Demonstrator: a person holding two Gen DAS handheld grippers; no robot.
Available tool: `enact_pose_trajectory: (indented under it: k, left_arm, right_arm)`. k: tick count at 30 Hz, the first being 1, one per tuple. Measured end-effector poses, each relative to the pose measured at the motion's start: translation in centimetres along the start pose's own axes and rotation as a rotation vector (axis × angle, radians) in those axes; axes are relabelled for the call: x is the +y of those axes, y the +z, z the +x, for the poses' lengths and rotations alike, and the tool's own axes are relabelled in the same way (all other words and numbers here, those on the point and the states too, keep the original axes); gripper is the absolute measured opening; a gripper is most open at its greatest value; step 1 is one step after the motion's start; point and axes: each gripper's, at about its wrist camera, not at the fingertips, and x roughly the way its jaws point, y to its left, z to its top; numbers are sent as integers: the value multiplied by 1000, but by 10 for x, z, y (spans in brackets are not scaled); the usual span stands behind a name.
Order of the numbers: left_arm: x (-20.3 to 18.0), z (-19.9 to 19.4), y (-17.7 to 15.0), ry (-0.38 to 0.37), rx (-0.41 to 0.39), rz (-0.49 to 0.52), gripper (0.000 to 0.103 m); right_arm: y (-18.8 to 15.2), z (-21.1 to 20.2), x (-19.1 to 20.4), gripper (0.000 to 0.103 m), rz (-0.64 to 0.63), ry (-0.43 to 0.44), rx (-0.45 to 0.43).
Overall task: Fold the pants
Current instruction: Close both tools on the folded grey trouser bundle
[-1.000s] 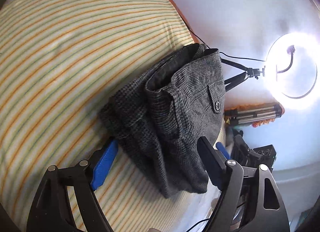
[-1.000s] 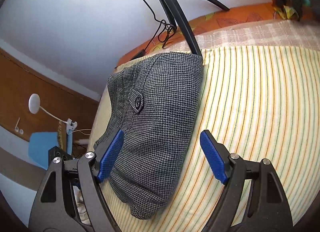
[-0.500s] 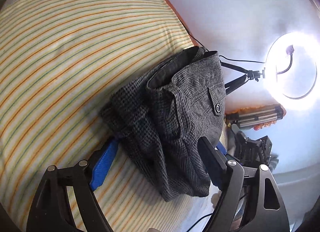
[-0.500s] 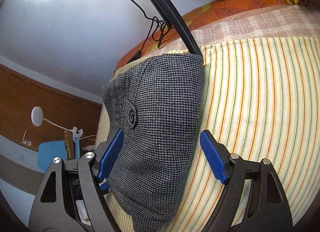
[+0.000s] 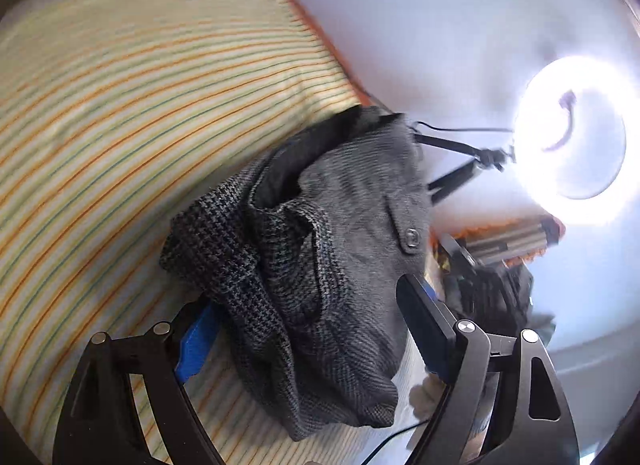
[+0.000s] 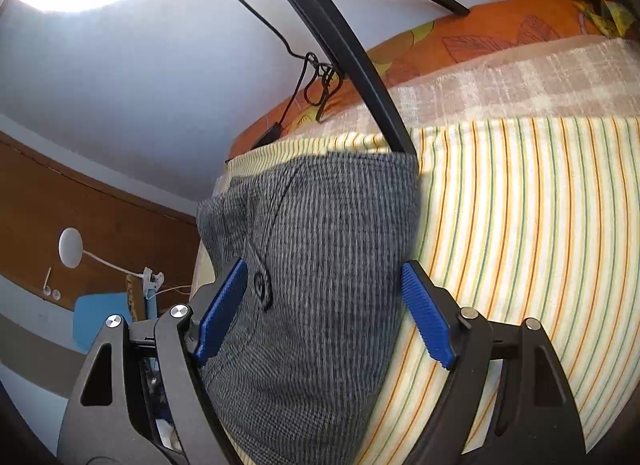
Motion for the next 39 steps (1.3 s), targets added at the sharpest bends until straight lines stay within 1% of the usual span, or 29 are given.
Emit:
enact_pose_trajectory:
  k: [1,3,5,6,8,10,12,13,15,17,18,19,21,22,23,25,28,30,32,34,36,38,39]
  left_arm:
    - [-4,0,0,7,-6,27,83]
    - [-6,1,0,27,-21,44,83]
    - [0,9,3,49,-3,29,83]
    - [5,13,5,74,6,16,83]
    - [11,13,7,64,-10,-16,83]
    - [10,15,9,72,-4,-19,83]
    - [10,14,9,69,-15,-27,83]
    - [9,16,9,81,-19,-15,82]
    - [4,18,8,98,-32,5,80]
    - [2,20,8,111,-35,18,70]
    - [-1,22,8,116,-37,20,65]
    - [-1,23,8,115,-34,22,63]
    - [4,21,9,111,-27,21,60]
    - [5,20,9,109,-26,18,60]
    - [6,21,9,108,-22,18,60]
    - [4,22,9,113,-19,27,60]
    - [3,24,9,120,-15,28,60]
    - [3,25,10,119,-17,22,60]
    - [1,26,10,121,-21,25,60]
    - [-2,27,10,133,-26,50,60]
    - [-6,27,8,147,-35,88,59]
    - [-9,26,7,148,-42,118,53]
    - [-12,25,6,148,-47,140,49]
  right_arm:
    - [3,4,-2,81,5,-2,4]
    - [6,10,-7,81,25,1,-2]
    - [7,15,-11,81,44,17,-14]
    - [8,15,-12,81,47,27,-25]
    - [9,18,-12,81,50,38,-29]
    - [9,18,-13,81,46,44,-32]
    - [7,19,-15,81,20,48,-38]
    - [6,18,-15,81,11,49,-41]
    - [5,21,-11,86,11,51,-47]
    - [6,25,-7,85,28,35,-51]
    - [7,28,-3,78,27,25,-48]
    - [7,29,-1,73,25,10,-47]
    - [8,25,2,58,10,25,-55]
    - [9,22,0,54,4,39,-60]
    - [9,22,-3,53,9,44,-57]
    - [10,25,-11,55,31,49,-43]
    - [12,29,-18,67,58,109,-45]
    - [14,32,-11,80,44,106,-36]
    - [14,36,-1,81,10,58,-38]
    - [10,37,11,63,-55,-9,-43]
    - [8,33,17,43,-93,-34,-59]
    - [6,27,21,33,-112,-48,-74]
    - [5,25,26,30,-138,-67,-81]
